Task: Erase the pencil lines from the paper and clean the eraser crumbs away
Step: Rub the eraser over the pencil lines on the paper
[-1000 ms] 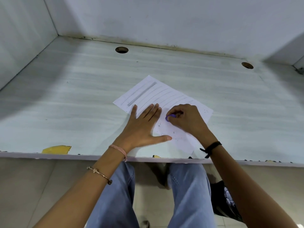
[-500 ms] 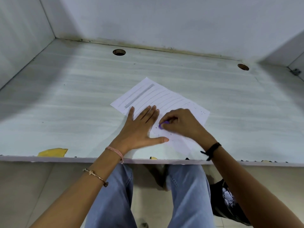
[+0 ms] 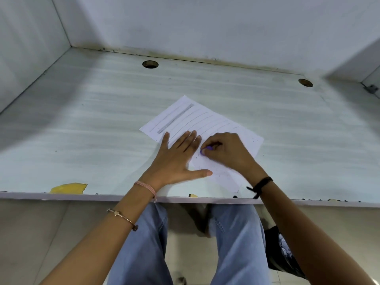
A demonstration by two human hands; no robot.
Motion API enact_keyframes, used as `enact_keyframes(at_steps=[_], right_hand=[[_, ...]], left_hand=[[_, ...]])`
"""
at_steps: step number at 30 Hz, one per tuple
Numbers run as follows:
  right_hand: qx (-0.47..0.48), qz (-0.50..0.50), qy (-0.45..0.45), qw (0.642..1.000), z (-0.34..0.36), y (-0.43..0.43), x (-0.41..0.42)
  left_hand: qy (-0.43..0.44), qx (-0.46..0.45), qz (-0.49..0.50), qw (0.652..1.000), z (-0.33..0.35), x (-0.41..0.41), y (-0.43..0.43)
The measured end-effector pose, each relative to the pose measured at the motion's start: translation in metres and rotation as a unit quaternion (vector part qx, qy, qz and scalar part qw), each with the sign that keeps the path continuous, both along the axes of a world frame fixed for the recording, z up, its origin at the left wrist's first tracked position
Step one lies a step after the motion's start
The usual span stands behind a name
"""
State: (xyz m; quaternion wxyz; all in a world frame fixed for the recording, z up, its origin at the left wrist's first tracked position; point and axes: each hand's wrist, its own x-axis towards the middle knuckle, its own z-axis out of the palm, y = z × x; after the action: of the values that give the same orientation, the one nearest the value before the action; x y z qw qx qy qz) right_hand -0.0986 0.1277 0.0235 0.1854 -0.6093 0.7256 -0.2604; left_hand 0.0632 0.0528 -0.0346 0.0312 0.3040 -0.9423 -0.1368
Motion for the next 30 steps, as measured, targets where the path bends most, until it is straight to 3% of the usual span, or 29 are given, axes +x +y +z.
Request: enact_keyframes(at_steps=[3, 8, 13, 18, 24, 27, 30], right_hand=[[0.056, 0.066, -0.012, 0.996, 0.004, 0.009, 0.008], [-0.011, -0.046, -0.005, 0.999, 0.000, -0.010, -0.010], [0.055, 0.060, -0.031, 0.996, 0.002, 0.009, 0.010], [-0.038, -0.059, -0.012, 0.997, -0.002, -0.008, -0.013], [0.077, 0.091, -0.056, 0.991, 0.005, 0.020, 0.010], [0.027, 0.001, -0.018, 0.999, 0.004, 0.007, -0.018], [-0.033, -0.105, -0.083, 0.990, -0.006, 0.001, -0.031]], left_hand=[[-0.013, -0.014, -0.004, 1.000, 0.000, 0.000, -0.001], [0.003, 0.003, 0.000, 1.000, 0.000, 0.001, 0.001], [-0.012, -0.015, -0.003, 1.000, 0.000, 0.000, 0.000], [-0.002, 0.002, -0.003, 1.000, -0.001, 0.001, 0.000], [-0.029, -0.013, -0.008, 0.999, 0.001, 0.000, -0.001], [-0.013, 0.001, -0.006, 1.000, 0.001, 0.001, 0.000], [-0.016, 0.001, -0.013, 1.000, 0.001, 0.002, 0.001]])
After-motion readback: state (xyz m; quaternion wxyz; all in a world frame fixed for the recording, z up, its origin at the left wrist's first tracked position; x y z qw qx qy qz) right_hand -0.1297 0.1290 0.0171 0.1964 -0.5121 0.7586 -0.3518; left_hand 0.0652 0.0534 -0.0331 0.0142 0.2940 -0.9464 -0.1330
